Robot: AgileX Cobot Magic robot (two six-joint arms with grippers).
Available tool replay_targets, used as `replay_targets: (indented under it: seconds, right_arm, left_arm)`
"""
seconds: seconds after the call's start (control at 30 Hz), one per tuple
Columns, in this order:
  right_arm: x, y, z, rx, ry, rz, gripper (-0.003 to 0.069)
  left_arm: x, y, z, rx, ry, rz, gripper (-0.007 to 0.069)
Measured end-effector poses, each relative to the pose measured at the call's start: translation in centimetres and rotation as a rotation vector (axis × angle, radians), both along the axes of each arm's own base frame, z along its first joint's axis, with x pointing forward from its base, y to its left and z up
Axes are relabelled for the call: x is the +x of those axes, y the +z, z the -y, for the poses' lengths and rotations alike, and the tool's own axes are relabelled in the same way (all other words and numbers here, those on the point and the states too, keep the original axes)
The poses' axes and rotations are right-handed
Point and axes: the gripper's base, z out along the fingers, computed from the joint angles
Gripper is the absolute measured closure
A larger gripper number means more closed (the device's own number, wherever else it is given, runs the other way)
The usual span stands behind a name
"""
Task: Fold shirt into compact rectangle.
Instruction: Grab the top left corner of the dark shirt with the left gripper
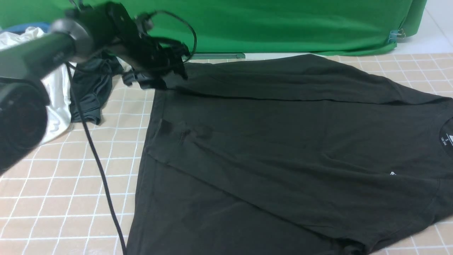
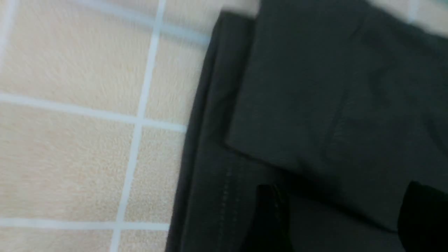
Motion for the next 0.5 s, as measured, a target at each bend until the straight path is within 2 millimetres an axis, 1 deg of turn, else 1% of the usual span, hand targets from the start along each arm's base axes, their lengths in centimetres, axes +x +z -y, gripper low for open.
replay_targets:
  seconds: [0.03,0.17,0.4,0.5]
  right_arm:
    - [0.0,0.0,0.0,0.003,-0.003,0.004,0.0442]
    - [0.2,0.2,0.0,0.006,-0.008,0.024,0.0442]
    - [0.3,0.3,0.0,0.007,-0.011,0.052,0.0442]
    - [0.4,0.4,0.0,0.009,-0.013,0.054,0.0442]
  left_arm:
    - [0.1,-0.7,0.1,-0.007,0.003,-0.014,0.0173]
    - [0.7,-1.3,0.2,-0.040,0.029,0.011,0.0173]
    - [1.3,-1.5,0.3,-0.085,0.073,0.063,0.0173]
    - [1.5,-1.5,0.3,-0.090,0.082,0.076,0.0192]
